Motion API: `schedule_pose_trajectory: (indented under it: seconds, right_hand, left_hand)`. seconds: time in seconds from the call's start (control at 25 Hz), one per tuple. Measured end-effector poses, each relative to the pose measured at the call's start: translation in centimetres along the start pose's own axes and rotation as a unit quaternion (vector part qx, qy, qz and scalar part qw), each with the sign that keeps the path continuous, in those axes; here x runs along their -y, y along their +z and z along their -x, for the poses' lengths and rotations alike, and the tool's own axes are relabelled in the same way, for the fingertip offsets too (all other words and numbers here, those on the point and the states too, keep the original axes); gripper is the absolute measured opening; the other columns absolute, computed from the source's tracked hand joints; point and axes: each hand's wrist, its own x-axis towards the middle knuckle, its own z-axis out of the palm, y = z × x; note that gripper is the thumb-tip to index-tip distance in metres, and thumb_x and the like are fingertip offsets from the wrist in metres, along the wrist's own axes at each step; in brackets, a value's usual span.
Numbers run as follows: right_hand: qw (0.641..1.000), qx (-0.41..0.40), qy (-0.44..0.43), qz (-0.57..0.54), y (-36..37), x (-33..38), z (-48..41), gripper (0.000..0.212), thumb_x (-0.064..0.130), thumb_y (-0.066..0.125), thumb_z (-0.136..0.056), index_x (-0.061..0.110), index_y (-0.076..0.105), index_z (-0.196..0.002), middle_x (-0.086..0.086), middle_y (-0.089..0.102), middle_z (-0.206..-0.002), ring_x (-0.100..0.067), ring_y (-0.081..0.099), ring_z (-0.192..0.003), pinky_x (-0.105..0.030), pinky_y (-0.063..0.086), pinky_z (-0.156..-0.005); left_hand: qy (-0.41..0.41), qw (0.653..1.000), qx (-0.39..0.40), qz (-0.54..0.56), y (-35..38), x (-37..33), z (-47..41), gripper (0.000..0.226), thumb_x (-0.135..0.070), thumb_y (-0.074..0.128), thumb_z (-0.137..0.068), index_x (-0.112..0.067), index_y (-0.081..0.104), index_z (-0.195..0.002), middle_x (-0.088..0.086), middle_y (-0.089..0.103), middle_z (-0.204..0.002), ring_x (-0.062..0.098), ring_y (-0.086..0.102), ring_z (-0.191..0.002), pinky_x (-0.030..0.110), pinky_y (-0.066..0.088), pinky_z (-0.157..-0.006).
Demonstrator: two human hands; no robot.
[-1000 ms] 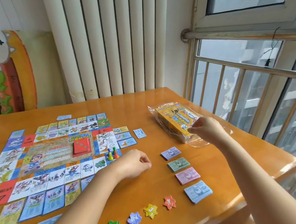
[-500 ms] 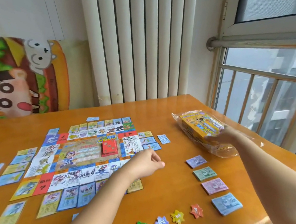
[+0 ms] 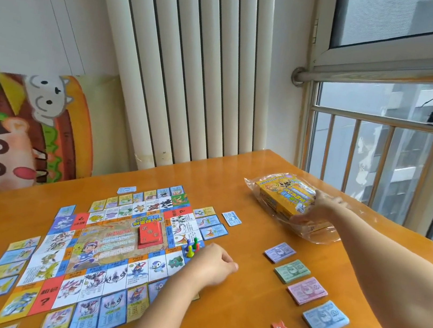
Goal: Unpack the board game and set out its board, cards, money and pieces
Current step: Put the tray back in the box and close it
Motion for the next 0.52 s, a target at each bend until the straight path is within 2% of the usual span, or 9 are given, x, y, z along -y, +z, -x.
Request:
schedule_pose_trajectory:
  seconds: [0.08,0.24,0.32,0.4,0.44,0.52]
  right_hand:
    - [0.999,-0.016,-0.013,-0.027,-0.9,-0.3,0.8,0.129,0.073,0.073,-0.056,0.029,-0.003,-0.151,-0.028,0.012,-0.150,-0.044,0.015,-0.139,-0.051,0.023,-0.112]
    - [0.991,-0.040,-0.068,-0.106,-3.6,-0.8,0.7,0.120,0.071,0.073,-0.058,0.029,0.008,-0.151,-0.026,0.026,-0.142,-0.040,0.028,-0.132,-0.046,0.027,-0.111]
    - [0.985,-0.052,-0.100,-0.133,-5.4,-0.7,1.5,0.124,0.076,0.072,-0.052,0.031,0.011,-0.150,-0.023,0.032,-0.139,-0.037,0.031,-0.128,-0.044,0.029,-0.109]
    - [0.980,-0.059,-0.133,-0.139,-6.9,-0.5,2.8,0.138,0.086,0.069,-0.034,0.036,0.012,-0.149,-0.019,0.036,-0.137,-0.036,0.033,-0.125,-0.045,0.030,-0.109]
    - [0.977,-0.056,-0.156,-0.137,-7.5,-0.3,3.7,0.140,0.085,0.067,-0.029,0.038,0.012,-0.149,-0.019,0.035,-0.137,-0.036,0.034,-0.125,-0.046,0.031,-0.110]
    - [0.967,-0.050,-0.217,-0.126,-8.3,0.5,6.4,0.133,0.077,0.071,-0.036,0.041,0.009,-0.149,-0.018,0.029,-0.138,-0.036,0.036,-0.125,-0.046,0.032,-0.110]
  left_hand:
    - [0.002,1.000,-0.003,-0.002,0.0,-0.1,0.0,0.034,-0.038,0.056,-0.092,-0.020,0.063,-0.121,-0.001,0.057,-0.129,0.016,0.053,-0.116,0.030,0.044,-0.098]
    - [0.011,1.000,0.016,0.024,-0.8,-1.3,0.4,0.034,-0.039,0.057,-0.091,-0.021,0.063,-0.120,-0.002,0.059,-0.124,0.015,0.055,-0.111,0.027,0.045,-0.093]
    - [0.030,0.993,0.028,0.113,-1.5,-2.0,0.7,0.025,-0.035,0.058,-0.091,-0.023,0.065,-0.112,-0.004,0.062,-0.119,0.014,0.059,-0.105,0.030,0.049,-0.094]
    - [0.057,0.975,0.006,0.213,-2.4,-2.5,1.3,0.017,-0.030,0.058,-0.092,-0.023,0.066,-0.106,-0.004,0.063,-0.116,0.014,0.061,-0.102,0.031,0.053,-0.091]
    - [0.068,0.962,-0.009,0.266,-3.1,-2.7,1.7,0.017,-0.026,0.058,-0.093,-0.019,0.065,-0.106,0.000,0.064,-0.115,0.014,0.062,-0.100,0.029,0.055,-0.086]
    - [0.073,0.909,-0.025,0.410,-5.0,-2.9,3.0,0.022,-0.021,0.060,-0.092,-0.009,0.063,-0.110,0.010,0.065,-0.112,0.019,0.064,-0.093,0.027,0.055,-0.077]
